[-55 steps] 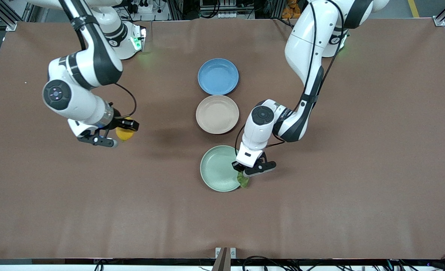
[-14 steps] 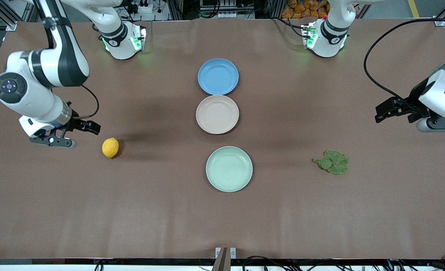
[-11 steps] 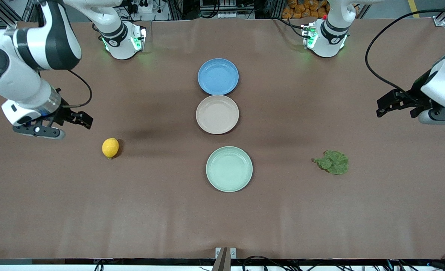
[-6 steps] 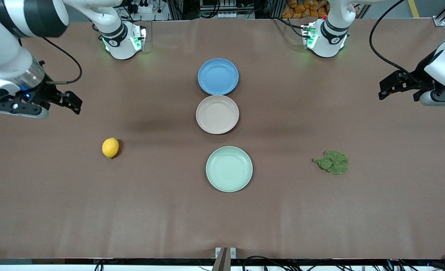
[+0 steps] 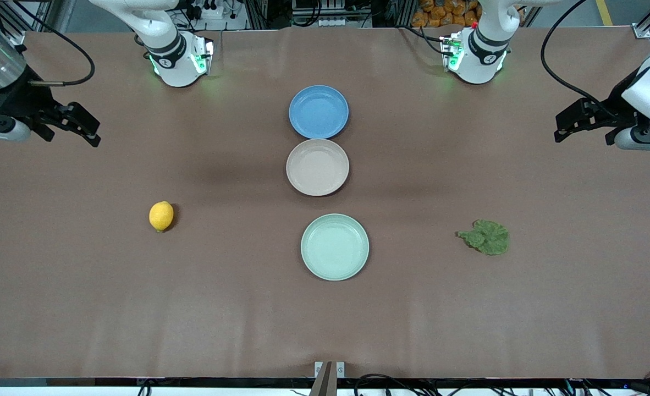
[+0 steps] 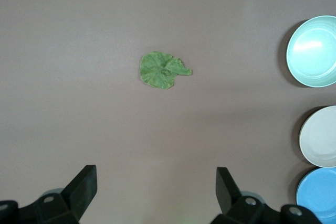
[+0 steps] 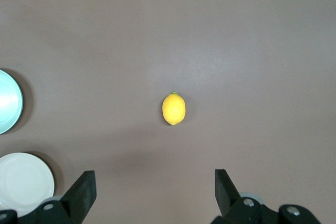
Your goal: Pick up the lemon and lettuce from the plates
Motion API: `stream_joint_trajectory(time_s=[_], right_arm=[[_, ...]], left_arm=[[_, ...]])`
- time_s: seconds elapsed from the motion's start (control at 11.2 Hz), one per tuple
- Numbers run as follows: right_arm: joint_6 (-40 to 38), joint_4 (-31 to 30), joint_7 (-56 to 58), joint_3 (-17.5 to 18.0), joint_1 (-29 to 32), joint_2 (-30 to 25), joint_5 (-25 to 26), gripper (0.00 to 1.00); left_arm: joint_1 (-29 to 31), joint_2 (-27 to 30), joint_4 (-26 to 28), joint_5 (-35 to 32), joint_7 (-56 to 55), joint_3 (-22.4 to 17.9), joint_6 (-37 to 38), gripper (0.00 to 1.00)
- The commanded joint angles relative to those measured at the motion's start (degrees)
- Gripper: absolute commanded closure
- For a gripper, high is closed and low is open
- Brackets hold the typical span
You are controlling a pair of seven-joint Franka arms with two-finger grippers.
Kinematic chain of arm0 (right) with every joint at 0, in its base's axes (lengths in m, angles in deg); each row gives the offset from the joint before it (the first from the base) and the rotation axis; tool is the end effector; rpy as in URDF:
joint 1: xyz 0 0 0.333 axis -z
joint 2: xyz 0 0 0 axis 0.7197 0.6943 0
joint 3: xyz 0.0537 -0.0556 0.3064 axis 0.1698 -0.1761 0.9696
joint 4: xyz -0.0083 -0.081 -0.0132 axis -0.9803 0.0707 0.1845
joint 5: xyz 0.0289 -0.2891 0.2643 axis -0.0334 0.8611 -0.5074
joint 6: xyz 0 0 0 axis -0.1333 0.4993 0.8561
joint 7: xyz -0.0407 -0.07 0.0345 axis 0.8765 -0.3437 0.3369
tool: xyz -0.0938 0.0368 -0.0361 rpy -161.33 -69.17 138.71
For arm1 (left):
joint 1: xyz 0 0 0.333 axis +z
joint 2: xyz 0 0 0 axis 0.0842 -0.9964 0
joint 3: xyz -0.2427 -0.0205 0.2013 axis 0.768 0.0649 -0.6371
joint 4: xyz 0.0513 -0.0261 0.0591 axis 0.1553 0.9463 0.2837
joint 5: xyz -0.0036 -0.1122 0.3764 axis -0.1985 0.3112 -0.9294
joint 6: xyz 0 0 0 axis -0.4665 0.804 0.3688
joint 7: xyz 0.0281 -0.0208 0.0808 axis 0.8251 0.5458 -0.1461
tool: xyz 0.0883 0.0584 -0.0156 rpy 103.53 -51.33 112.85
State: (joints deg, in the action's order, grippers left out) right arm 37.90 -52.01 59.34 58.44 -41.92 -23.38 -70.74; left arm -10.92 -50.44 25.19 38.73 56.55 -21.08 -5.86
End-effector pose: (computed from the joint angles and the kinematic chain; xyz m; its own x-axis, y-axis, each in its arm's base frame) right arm 0.5140 0.0544 0.6265 0.9857 -0.1322 0.1045 -0.1338 -0.9910 0.0093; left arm 0.5471 -0.0656 0.6387 0.9982 -0.0597 -0.0033 -0.0596 -0.9980 0.0204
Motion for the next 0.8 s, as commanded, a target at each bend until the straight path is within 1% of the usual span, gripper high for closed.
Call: stream_joint_trajectory(time_s=[0.0,0.18,0.36,0.71], right_arm=[[-5.2,4.9,2.5,0.5,1.7,-0.2,-1.1,0.0],[-8.5,8.1,2.6,0.6,2.6,0.4,-1.7,0.0],[-10.0,9.3,6.7,0.2,3.2,0.3,-3.3,0.0],[-11.1,9.6,8.4,-0.2,3.1,0.3,-3.3,0.0]], left_arm=[[0.0,0.9,0.0,-1.3,1.5,0.4,0.8,0.0],[0.1,0.9,0.0,-1.3,1.5,0.7,0.8,0.0],[0.1,0.9,0.0,-1.3,1.4,0.7,0.8,0.0],[0.3,0.9,0.0,-1.3,1.3,1.0,0.8,0.0]])
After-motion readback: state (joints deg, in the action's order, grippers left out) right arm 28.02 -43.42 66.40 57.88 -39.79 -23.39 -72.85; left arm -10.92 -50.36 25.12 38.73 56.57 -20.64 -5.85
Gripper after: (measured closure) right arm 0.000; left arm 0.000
